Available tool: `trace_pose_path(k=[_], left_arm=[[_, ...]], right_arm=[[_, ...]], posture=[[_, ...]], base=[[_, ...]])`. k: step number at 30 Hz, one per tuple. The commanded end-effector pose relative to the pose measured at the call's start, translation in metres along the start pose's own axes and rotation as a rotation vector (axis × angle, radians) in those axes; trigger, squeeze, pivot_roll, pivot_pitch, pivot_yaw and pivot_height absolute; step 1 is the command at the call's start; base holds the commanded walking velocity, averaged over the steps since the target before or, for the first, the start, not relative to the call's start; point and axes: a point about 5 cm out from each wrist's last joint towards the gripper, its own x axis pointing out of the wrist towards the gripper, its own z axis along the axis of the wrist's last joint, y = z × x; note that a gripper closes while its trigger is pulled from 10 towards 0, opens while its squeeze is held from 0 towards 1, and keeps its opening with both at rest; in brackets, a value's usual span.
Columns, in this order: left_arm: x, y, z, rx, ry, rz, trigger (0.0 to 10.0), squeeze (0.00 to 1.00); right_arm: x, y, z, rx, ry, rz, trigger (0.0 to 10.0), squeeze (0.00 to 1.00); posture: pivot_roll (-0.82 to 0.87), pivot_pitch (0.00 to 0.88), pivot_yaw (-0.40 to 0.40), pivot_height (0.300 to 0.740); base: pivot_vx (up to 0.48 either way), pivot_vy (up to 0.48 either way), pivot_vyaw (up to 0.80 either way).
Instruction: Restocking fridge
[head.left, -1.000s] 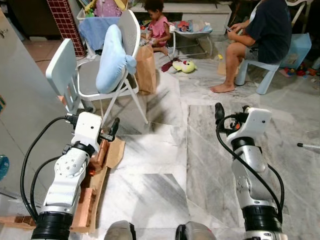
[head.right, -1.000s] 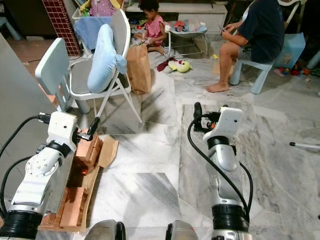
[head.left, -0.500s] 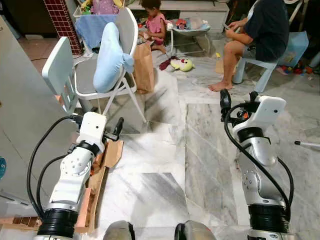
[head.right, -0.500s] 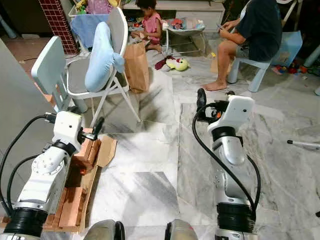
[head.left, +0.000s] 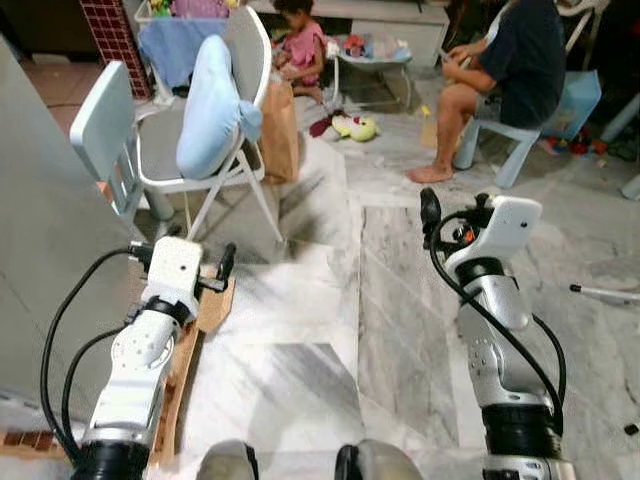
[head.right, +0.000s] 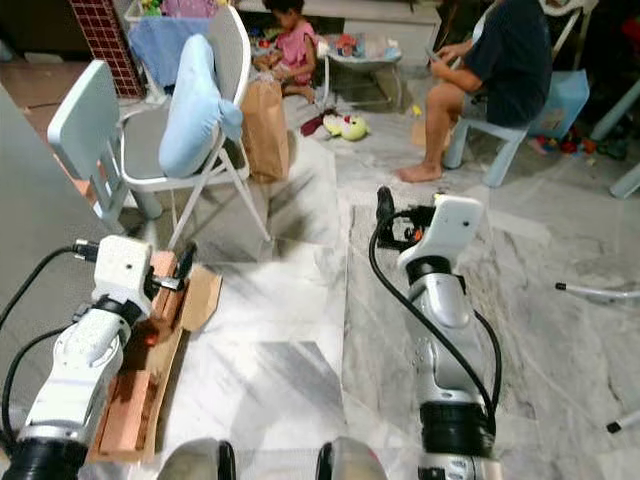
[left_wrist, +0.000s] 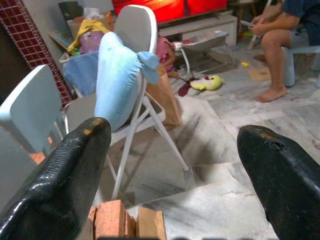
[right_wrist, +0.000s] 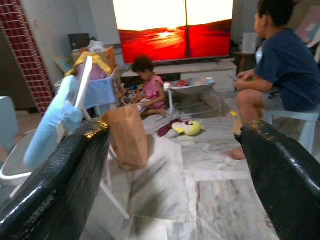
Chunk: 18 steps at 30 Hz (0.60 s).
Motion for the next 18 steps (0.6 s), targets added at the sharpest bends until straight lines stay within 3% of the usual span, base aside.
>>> trace_pose_path(k=[1, 7, 18], left_arm=[[-0.004, -0.004, 0.0, 0.016, -0.005, -0.017, 10.0, 0.0], [-0.009, -0.006, 0.0, 0.018, 0.004, -0.032, 10.0, 0.0], [-0.012, -0.01, 0.004, 0.027, -0.009, -0.051, 10.0, 0.0]], right_arm=[[-0.006, -0.002, -0.008, 0.004, 0.032, -0.017, 10.0, 0.0], [-0.01, 0.003, -0.012, -0.002, 0.039, -0.008, 10.0, 0.0], [-0.014, 0.005, -0.017, -0.009, 0.055, 0.0, 10.0, 0.0]], posture=[[0.05, 0.056, -0.081, 0.74], [0.06, 0.07, -0.075, 0.74], [0.06, 0.08, -0.068, 0.74]], base=[[0.0, 0.48, 0.0], [0.0, 0.471, 0.0], [0.0, 0.0, 0.77]])
